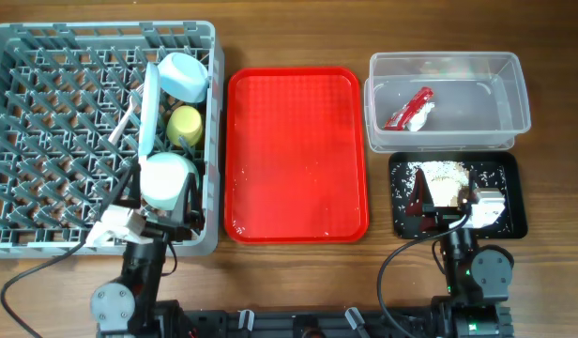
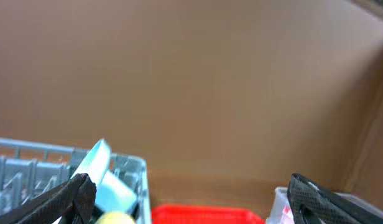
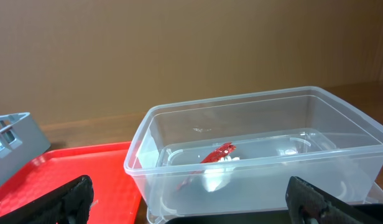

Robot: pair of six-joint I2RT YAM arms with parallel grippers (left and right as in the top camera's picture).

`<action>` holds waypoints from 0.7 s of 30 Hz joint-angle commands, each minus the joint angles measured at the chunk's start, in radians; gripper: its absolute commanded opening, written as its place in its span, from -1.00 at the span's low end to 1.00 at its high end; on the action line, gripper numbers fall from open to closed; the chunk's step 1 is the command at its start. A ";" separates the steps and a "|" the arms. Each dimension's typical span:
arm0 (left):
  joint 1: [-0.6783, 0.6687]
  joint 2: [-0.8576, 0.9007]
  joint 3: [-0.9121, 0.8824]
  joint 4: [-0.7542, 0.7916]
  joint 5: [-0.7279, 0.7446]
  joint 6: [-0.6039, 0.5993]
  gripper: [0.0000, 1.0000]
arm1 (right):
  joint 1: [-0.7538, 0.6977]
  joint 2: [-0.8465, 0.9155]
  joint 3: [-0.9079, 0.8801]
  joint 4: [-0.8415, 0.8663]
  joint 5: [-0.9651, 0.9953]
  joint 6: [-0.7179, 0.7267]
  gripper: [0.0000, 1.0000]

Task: Sort waste into correct bins and load items into the dishwasher rack

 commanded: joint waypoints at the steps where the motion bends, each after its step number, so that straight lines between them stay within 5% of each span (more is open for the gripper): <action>1: 0.026 -0.008 -0.041 -0.011 0.012 -0.001 1.00 | -0.005 -0.003 -0.001 0.004 -0.012 -0.018 0.99; 9: 0.030 -0.013 -0.085 -0.268 -0.059 0.004 1.00 | -0.005 -0.003 -0.001 0.004 -0.012 -0.018 0.99; 17: 0.030 -0.013 -0.085 -0.269 -0.082 0.323 1.00 | -0.005 -0.003 -0.001 0.004 -0.012 -0.018 0.99; 21: 0.030 -0.013 -0.085 -0.269 -0.086 0.380 1.00 | -0.005 -0.003 -0.001 0.004 -0.012 -0.018 0.99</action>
